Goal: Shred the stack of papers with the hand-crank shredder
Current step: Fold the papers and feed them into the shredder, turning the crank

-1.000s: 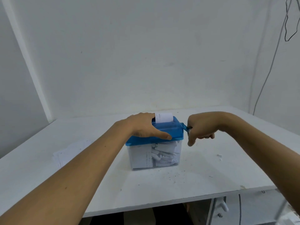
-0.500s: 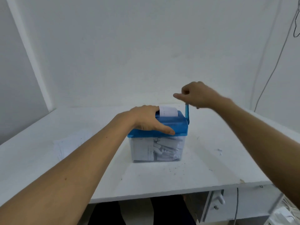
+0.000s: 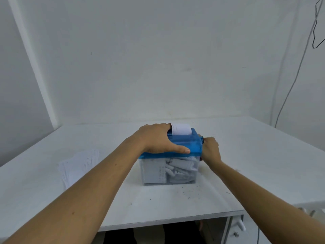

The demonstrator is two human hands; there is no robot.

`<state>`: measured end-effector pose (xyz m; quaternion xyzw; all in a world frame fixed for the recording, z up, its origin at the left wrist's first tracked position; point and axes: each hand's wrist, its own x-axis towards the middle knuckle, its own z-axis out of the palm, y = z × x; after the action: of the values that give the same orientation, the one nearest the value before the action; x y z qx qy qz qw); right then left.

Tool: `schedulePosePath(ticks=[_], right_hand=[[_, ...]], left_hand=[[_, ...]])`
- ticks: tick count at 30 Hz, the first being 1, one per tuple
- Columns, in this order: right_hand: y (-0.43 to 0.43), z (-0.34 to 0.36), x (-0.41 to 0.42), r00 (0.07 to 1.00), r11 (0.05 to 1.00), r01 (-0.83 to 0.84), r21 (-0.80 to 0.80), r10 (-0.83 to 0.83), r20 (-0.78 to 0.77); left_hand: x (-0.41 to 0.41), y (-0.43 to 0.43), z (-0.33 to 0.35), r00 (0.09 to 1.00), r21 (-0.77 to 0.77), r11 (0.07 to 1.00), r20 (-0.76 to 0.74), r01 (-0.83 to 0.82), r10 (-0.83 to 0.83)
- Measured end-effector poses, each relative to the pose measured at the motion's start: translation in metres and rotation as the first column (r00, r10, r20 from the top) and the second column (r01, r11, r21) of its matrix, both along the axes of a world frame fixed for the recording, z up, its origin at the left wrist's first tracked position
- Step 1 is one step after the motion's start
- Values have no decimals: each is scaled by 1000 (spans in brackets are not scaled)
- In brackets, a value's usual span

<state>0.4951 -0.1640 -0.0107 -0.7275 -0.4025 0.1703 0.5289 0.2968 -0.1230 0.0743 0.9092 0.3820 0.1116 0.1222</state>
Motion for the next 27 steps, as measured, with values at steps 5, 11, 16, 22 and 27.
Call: schedulePosePath(ticks=[5,11,16,22,27], right_hand=[[-39,8,-9,993,956,-118,-269,113,-34],[-85,49,-12,910,870,-275,-410,373,183],[-101,80,-15,911,902,-304,-307,370,185],[-68,101,-6,904,985,-111,-130,154,400],[-24,109,1,904,984,-55,167,-22,426]], left_hand=[[0,0,0,1000,5,1000,-20,0,0],[2,1,3,999,-11,1000,-48,-3,3],[2,1,1,999,-14,1000,-48,-8,8],[2,0,3,999,-48,999,-34,0,-2],[2,0,0,998,2,1000,-56,-2,2]])
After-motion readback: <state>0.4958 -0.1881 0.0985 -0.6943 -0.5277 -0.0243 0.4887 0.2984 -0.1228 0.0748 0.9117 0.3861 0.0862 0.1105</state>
